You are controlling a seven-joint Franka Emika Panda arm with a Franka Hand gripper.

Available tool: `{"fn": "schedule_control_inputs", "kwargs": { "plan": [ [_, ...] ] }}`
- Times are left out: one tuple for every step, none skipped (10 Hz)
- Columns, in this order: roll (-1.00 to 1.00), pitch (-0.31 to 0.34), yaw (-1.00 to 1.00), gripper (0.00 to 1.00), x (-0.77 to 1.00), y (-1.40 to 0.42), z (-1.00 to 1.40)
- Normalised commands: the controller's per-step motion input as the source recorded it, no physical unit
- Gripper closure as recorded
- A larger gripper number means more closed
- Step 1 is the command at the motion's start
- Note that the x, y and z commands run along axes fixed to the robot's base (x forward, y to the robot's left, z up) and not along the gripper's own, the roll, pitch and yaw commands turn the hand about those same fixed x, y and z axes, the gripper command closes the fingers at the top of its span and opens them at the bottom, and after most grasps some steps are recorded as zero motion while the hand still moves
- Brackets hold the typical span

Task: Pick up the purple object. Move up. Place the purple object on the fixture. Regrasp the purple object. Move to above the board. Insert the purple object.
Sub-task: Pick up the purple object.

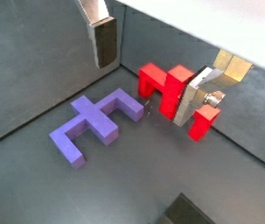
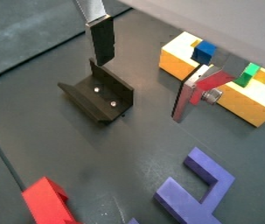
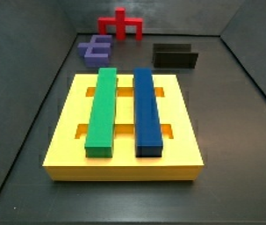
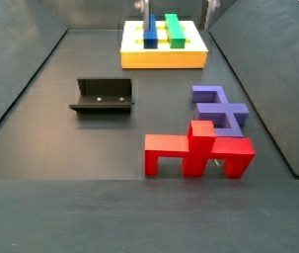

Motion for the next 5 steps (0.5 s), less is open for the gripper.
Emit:
{"fn": "schedule_control_inputs", "kwargs": {
  "plan": [
    [-0.01, 0.000, 0.00, 0.00, 0.00, 0.00, 0.00],
    [-0.07, -0.037, 0.00, 0.00, 0.00, 0.00, -0.01],
    [-0.05, -0.107, -0.32, 0.00, -0.42, 0.07, -0.13],
    [-0.05, -0.111, -0.70, 0.00, -0.52, 0.08, -0.21],
    [-0.03, -0.084, -0.83, 0.00, -0.39, 0.00, -0.22]
  ]
}}
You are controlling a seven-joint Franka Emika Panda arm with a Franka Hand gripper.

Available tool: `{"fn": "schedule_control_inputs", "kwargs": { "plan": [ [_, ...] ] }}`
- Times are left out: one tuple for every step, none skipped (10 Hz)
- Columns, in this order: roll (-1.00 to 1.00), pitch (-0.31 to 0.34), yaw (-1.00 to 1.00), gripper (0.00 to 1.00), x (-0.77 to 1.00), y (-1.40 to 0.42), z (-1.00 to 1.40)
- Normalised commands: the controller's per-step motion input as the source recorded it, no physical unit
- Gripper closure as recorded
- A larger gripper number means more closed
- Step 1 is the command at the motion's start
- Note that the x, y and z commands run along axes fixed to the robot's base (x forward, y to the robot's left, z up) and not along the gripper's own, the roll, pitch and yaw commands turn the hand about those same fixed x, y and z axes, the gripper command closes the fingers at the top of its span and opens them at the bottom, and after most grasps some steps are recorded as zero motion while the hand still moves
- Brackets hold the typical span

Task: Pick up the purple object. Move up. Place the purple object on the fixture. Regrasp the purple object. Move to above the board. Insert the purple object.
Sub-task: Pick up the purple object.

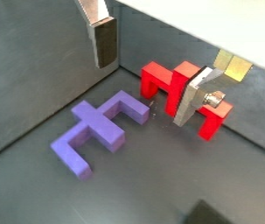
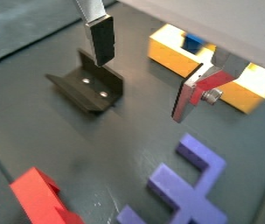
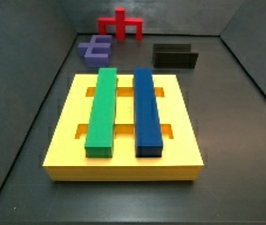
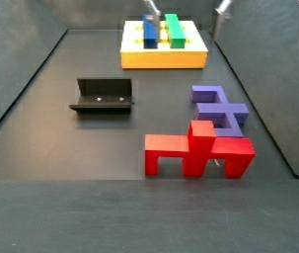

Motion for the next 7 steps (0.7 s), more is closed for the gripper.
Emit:
{"fn": "schedule_control_inputs", "kwargs": {
  "plan": [
    [-0.03, -0.080, -0.85, 0.00, -0.35, 0.00, -0.22],
    [-0.04, -0.084, -0.85, 0.00, -0.34, 0.00, -0.23],
    [-0.06, -0.096, -0.81, 0.00, -0.38, 0.00, -0.23],
    [-0.06, -0.096, -0.77, 0.00, -0.44, 0.00, -0.20],
    [-0.04, -0.091, -0.73, 0.00, -0.49, 0.05, -0.19],
    [-0.06, -0.090, -0.71, 0.00, -0.52, 0.06, -0.19],
    [-0.07, -0.097, -0.75, 0.00, -0.47, 0.01, -0.19]
  ]
}}
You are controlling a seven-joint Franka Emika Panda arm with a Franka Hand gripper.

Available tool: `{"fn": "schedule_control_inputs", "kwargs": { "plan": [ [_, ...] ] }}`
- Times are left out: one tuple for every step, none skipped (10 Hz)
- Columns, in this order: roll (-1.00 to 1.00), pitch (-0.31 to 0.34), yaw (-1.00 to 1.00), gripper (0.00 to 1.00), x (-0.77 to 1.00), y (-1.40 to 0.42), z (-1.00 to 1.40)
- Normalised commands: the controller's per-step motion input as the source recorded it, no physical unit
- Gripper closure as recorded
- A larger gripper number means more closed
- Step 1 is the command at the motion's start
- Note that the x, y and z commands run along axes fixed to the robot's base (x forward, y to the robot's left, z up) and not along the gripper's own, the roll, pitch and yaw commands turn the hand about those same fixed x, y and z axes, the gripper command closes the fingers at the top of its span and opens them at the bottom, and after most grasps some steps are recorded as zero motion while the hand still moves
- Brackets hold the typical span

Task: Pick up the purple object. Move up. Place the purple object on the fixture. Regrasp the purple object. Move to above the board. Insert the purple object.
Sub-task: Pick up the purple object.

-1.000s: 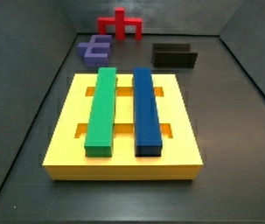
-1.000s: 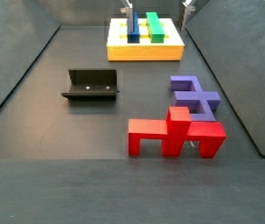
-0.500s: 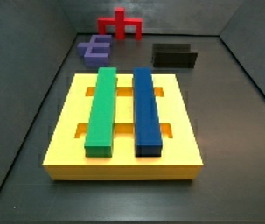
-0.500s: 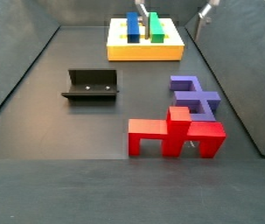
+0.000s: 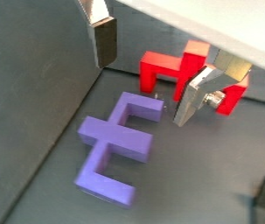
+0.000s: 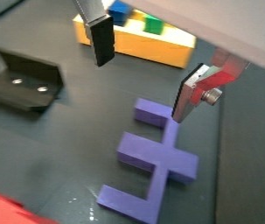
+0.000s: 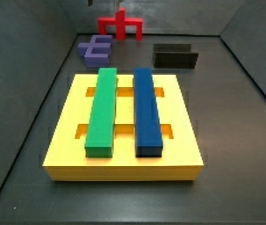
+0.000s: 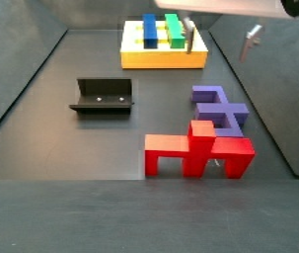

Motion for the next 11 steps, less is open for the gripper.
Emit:
{"fn": "schedule_control_inputs", "kwargs": {
  "plan": [
    [-0.07, -0.097, -0.75, 0.00, -0.47, 0.01, -0.19],
    [-0.05, -0.096, -0.76, 0.00, -0.46, 0.02, -0.16],
    [-0.12, -0.117, -0.67, 0.00, -0.41, 0.05, -0.08],
    [-0.10, -0.077, -0.43, 0.00, -0.26, 0.13, -0.13],
    [-0.07, -0.077, -0.47, 0.00, -0.35, 0.13, -0.15],
    [-0.07, -0.066, -0.53, 0.00, -0.39, 0.16, -0.18],
    [-0.06, -0.083, -0.62, 0.00, -0.35, 0.12, -0.24],
    [-0.03, -0.110, -0.73, 0.00, -0.20, 0.00, -0.29],
    [0.00, -0.113, -0.77, 0.00, -0.12, 0.00, -0.30],
    [0.00, -0.114, -0.79, 0.00, -0.05, -0.05, -0.31],
    [0.12, -0.107, -0.72, 0.00, 0.00, 0.00, -0.31]
  ]
}}
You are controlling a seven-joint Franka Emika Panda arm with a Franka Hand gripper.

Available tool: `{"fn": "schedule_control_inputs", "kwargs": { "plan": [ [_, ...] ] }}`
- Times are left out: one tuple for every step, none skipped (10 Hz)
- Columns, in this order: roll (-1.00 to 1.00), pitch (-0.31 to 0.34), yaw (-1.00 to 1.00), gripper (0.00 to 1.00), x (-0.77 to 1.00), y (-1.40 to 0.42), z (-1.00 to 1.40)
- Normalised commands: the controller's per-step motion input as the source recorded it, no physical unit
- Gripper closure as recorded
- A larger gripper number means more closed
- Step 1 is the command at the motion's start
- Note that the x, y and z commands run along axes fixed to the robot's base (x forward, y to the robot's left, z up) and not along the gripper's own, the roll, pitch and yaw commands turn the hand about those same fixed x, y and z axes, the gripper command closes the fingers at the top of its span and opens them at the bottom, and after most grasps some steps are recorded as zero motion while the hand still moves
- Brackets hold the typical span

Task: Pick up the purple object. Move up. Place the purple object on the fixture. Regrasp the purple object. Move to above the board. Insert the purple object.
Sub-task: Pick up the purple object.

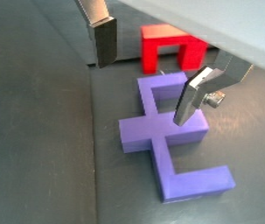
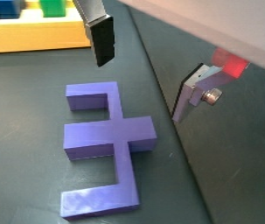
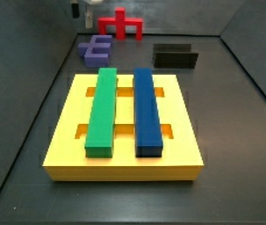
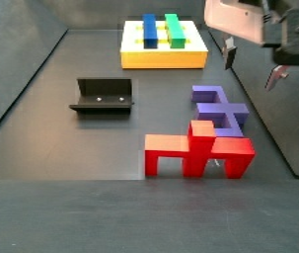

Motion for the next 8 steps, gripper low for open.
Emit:
{"fn": "schedule_control_inputs", "kwargs": {
  "plan": [
    [0.14, -0.106, -0.63, 0.00, 0.00, 0.00, -0.38],
    [0.11, -0.091, -0.56, 0.00, 0.07, 0.00, -0.41],
    [0.01, -0.101, -0.51, 0.00, 0.00, 0.00, -0.41],
    [0.00, -0.086, -0.47, 0.00, 0.00, 0.00, -0.38],
    [-0.05, -0.043, -0.54, 0.00, -0.03, 0.00, -0.29],
    [-0.07, -0.046, -0.59, 0.00, -0.03, 0.00, -0.24],
    [-0.09, -0.067, -0.63, 0.00, 0.00, 0.00, -0.24],
    [-0.10, -0.076, -0.63, 0.00, 0.00, 0.00, -0.26]
  ]
}}
